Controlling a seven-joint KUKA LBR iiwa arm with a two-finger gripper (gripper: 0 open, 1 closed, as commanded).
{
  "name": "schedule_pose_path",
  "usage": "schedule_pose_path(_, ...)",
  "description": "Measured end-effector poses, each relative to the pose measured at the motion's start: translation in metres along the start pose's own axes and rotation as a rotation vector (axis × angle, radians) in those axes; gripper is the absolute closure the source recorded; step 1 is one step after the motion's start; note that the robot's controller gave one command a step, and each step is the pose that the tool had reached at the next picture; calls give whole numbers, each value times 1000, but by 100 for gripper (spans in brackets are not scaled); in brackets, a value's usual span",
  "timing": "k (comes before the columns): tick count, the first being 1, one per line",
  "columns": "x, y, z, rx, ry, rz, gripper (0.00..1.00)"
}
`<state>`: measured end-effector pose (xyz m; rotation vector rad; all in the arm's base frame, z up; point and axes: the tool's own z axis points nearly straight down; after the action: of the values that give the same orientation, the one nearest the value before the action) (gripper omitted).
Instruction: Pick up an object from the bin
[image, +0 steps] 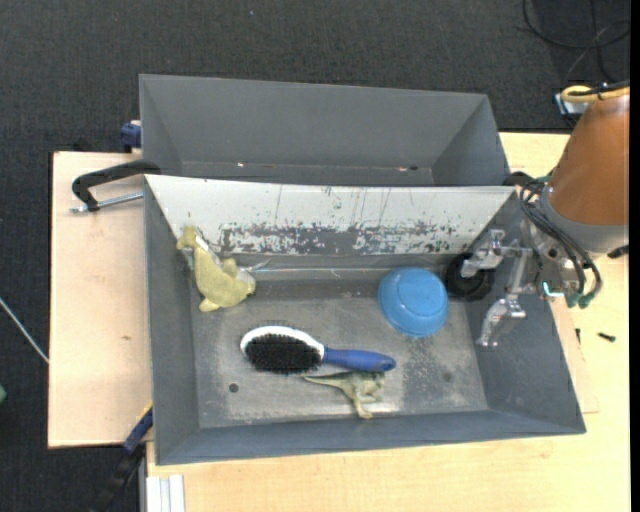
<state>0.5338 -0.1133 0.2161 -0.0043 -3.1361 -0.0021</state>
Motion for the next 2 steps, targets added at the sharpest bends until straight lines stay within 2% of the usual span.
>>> schedule_pose_path(1,-3,57,67,-2,-2,-189,0)
schedule_pose_path(2,-12,140,133,8,-3,-329,0)
